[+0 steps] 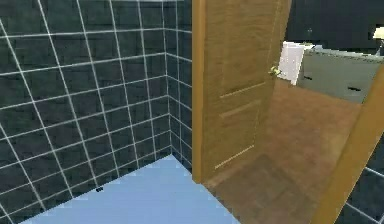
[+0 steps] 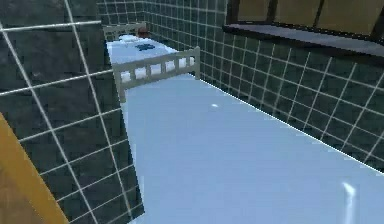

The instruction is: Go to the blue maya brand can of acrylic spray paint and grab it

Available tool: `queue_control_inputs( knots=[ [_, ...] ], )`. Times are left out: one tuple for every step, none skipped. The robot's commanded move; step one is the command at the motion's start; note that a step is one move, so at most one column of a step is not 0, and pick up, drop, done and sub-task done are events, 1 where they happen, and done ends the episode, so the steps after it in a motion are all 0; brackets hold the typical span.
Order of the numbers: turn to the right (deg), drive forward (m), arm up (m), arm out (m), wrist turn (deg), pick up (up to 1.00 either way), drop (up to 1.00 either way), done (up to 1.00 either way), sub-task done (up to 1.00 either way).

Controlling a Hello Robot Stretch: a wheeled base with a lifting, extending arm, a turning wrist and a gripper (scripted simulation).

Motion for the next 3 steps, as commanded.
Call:
queue_control_inputs(
  knots=[
    [0.0,0.35,0.00,0.00,0.0,0.00,0.00,0.00,0.00],
    [33.0,0.00,0.00,0.00,0.0,0.00,0.00,0.00,0.00],
    [0.0,0.85,0.00,0.00,0.0,0.00,0.00,0.00,0.00]
  ],
)
